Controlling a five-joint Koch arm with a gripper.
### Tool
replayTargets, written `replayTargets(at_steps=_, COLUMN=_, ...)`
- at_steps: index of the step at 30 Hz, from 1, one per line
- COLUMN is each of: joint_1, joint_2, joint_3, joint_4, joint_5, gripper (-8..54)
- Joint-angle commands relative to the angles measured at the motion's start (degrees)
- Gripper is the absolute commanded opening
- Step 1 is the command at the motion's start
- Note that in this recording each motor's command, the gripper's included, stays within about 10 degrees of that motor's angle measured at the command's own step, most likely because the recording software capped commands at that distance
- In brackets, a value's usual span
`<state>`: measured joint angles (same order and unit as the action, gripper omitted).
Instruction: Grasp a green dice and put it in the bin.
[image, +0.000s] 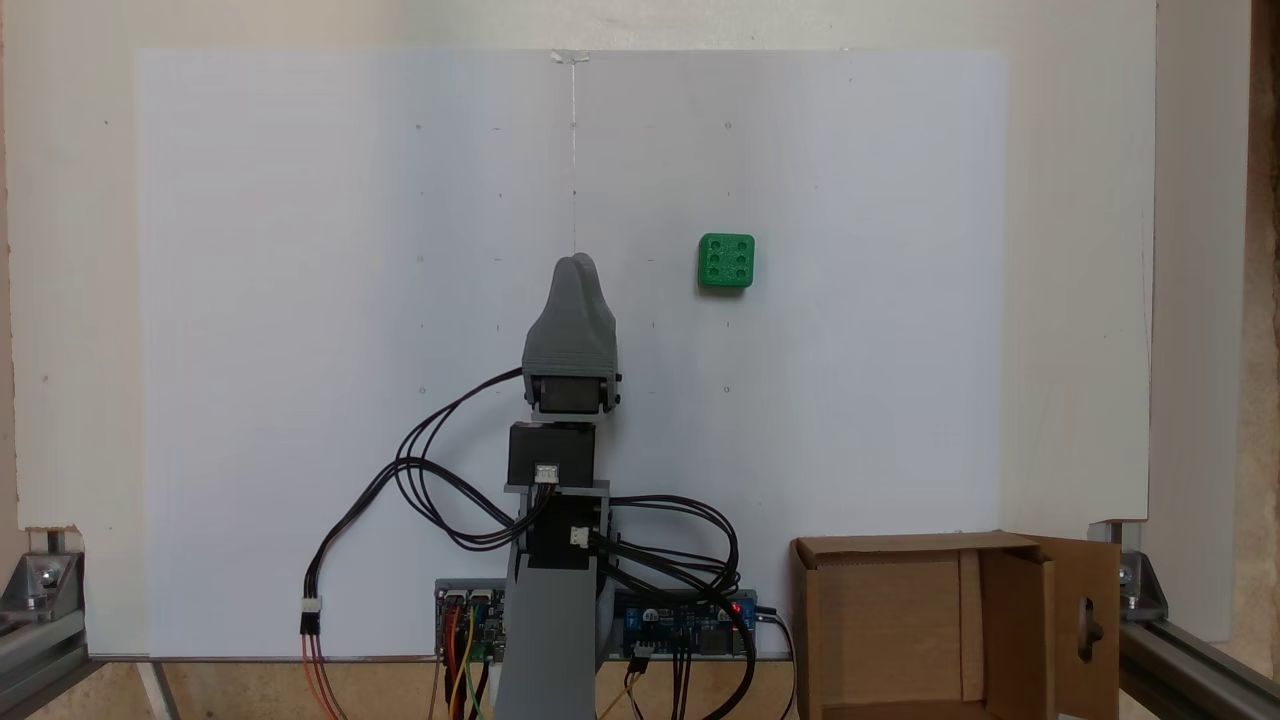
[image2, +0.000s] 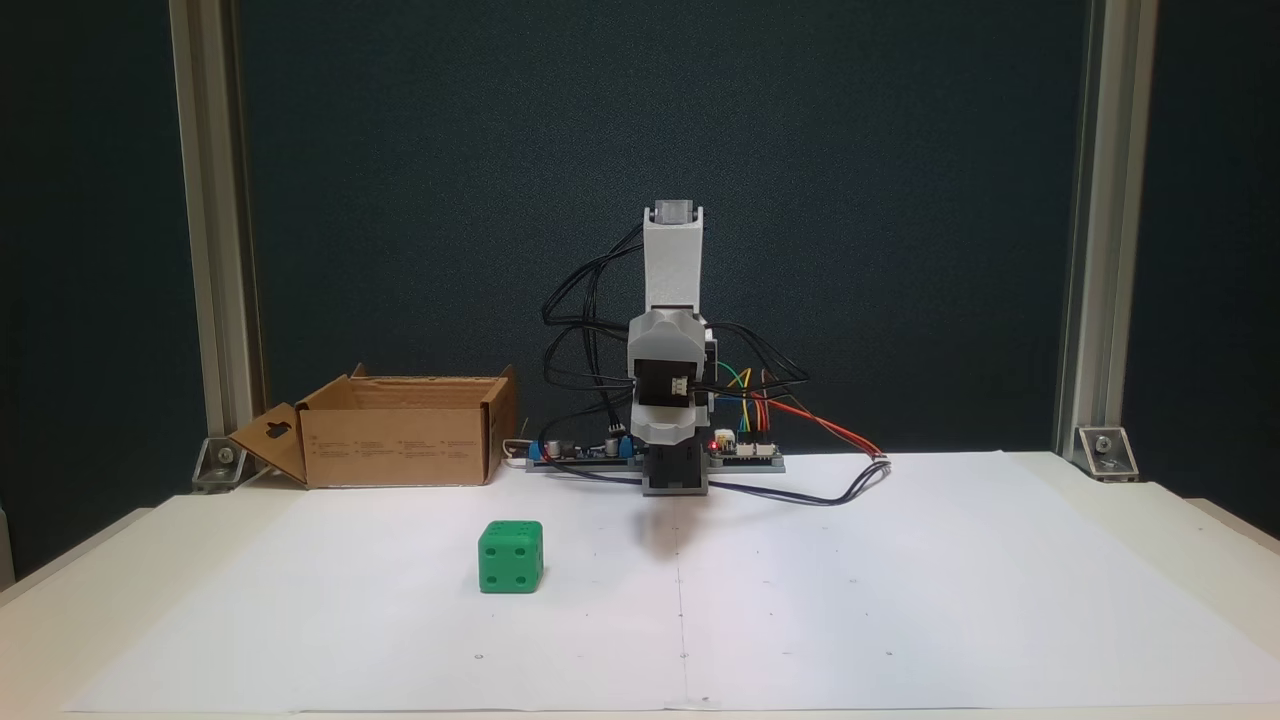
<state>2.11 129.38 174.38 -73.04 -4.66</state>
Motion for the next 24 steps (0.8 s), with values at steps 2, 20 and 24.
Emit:
replayTargets(at_steps=2, joint_1=0.44, joint_2=3.25, joint_3=0.09, joint_4=-0.62, joint_5=1.23, gripper=44.5)
replayTargets(at_steps=20, joint_1=3.69, joint_2=3.78, joint_3=0.0, joint_4=-0.26, joint_5=1.05, gripper=43.9)
replayTargets(at_steps=24, joint_1=3.69, joint_2=5.45, joint_3=-6.33, joint_4=12.66, joint_5=1.05, gripper=43.9)
